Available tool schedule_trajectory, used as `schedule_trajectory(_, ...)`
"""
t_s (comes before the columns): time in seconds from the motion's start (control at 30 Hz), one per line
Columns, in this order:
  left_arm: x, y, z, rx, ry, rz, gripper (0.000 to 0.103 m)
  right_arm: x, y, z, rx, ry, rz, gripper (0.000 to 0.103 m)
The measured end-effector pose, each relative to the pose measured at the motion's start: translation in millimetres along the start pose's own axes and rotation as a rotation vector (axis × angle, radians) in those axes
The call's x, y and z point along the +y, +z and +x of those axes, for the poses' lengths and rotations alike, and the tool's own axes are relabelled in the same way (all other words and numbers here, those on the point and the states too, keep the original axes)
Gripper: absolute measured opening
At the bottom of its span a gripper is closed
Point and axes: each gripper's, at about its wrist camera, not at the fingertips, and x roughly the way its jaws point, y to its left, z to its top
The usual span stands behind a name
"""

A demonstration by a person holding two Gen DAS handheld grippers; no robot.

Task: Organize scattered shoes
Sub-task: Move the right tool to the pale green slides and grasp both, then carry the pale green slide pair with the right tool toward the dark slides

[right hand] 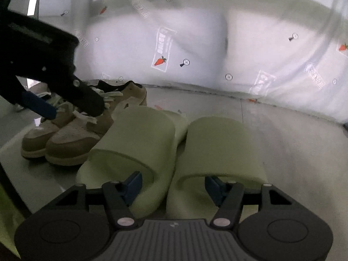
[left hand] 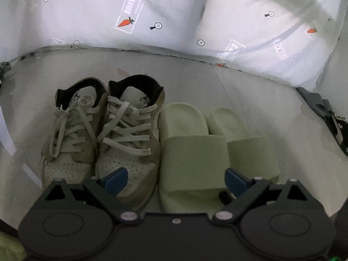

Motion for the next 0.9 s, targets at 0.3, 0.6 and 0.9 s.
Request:
schedule_trajectory(0.3,18,2,-3,-0.016,0.003,-0.024,0.096,11,17,17,-0.013,-0.036,-0.064,0.033)
schedule_trajectory(0.6,23,22,-15,-0.111,-0.008,-0.034,0.096,-5,59,16,-0.025,-0.083,-0.009,0.03)
schedule_trajectory(0.9,6,42,-15,-0.158,-0.074,-0.036,0.096,-50,109,-28,-0.142,-0.242,-0.021,0.031)
